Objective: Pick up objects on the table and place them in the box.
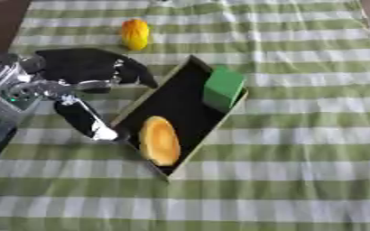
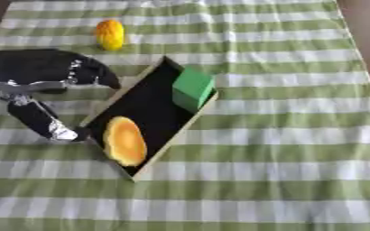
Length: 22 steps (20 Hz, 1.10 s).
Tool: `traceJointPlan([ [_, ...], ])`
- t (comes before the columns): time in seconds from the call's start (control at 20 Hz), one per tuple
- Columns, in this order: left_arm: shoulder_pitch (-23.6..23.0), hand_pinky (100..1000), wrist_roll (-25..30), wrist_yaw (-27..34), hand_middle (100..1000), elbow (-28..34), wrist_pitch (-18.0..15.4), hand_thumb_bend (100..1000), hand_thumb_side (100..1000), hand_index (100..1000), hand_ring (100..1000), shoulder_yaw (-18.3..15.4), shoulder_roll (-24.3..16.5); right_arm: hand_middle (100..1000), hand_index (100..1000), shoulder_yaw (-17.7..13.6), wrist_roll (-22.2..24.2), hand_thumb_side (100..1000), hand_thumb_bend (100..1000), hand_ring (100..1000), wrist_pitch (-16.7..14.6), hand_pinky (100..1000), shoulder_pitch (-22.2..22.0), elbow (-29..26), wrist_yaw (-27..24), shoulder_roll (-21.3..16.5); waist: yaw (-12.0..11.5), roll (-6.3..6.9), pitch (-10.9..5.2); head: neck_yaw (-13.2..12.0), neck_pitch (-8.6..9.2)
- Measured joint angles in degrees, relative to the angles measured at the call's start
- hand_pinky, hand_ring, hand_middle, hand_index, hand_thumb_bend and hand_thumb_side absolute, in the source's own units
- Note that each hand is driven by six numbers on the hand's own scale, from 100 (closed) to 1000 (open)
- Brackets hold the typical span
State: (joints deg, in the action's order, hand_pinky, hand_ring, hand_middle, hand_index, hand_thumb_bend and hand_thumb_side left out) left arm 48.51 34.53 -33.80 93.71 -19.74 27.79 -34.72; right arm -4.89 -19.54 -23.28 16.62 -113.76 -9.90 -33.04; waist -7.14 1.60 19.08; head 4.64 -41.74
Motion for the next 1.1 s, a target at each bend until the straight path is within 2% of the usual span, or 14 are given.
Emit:
traceJointPlan([
  [0.1, 0.5, 848, -0.9, 0.4, 833, 0.9, 0.9, 323, 100, 918, 895, -1.2, 0.0, 633, 755, 0.0, 0.0, 506, 100, 889, 0.0, 872, 0.0, 0.0, 0.0, 0.0, 0.0, 0.00, -0.01, 0.0, 0.00],
  [0.2, 1.3, 845, -2.2, 1.0, 832, 1.8, 1.8, 335, 100, 915, 893, -2.6, 0.0, 633, 755, 0.0, -0.1, 501, 100, 889, 0.0, 872, 0.0, 0.0, 0.0, 0.0, -0.1, -0.03, -0.05, 0.0, 0.00],
  [0.25, 1.9, 843, -3.0, 1.3, 830, 2.2, 2.3, 100, 100, 907, 890, -3.6, 0.0, 633, 755, 0.0, -0.1, 502, 100, 889, -0.1, 872, 0.0, 0.0, 0.0, 0.0, -0.2, -0.06, -0.06, 0.0, 0.00],
  [0.3, 2.5, 842, -3.7, 1.7, 830, 2.4, 2.9, 340, 100, 906, 889, -4.6, 0.0, 633, 755, 0.0, -0.1, 502, 100, 889, -0.1, 872, 0.0, 0.0, 0.0, 0.0, -0.3, -0.08, -0.10, 0.0, 0.00],
  [0.55, 6.2, 830, -7.2, 3.5, 829, -0.1, 4.3, 314, 100, 912, 884, -10.1, -0.6, 634, 755, 0.0, -0.2, 503, 100, 889, -0.2, 872, 0.0, 0.0, 0.0, 0.0, -0.3, 0.07, -0.29, 0.1, 0.00],
  [0.85, 10.3, 820, -5.8, 4.1, 826, -7.9, 4.9, 265, 100, 911, 879, -13.7, 1.1, 633, 754, 0.0, -0.2, 498, 100, 889, -0.3, 872, 0.2, 0.0, -0.1, -0.3, 0.6, 0.26, 0.12, -0.2, 0.32],
  [1.0, 12.1, 826, -5.4, 3.5, 835, -12.1, 4.9, 313, 100, 918, 886, -15.2, 3.0, 631, 753, 0.0, -0.1, 495, 100, 889, -0.4, 873, 0.7, 0.0, -0.1, -0.5, 1.7, 0.54, 1.18, -0.9, 1.06],
  [1.1, 13.1, 833, -5.3, 2.5, 838, -14.9, 4.9, 374, 166, 917, 892, -16.1, 4.1, 630, 753, 0.1, 0.0, 493, 100, 889, -0.5, 872, 1.2, 0.0, -0.1, -0.5, 2.5, 0.82, 1.85, -1.6, 1.69],
])
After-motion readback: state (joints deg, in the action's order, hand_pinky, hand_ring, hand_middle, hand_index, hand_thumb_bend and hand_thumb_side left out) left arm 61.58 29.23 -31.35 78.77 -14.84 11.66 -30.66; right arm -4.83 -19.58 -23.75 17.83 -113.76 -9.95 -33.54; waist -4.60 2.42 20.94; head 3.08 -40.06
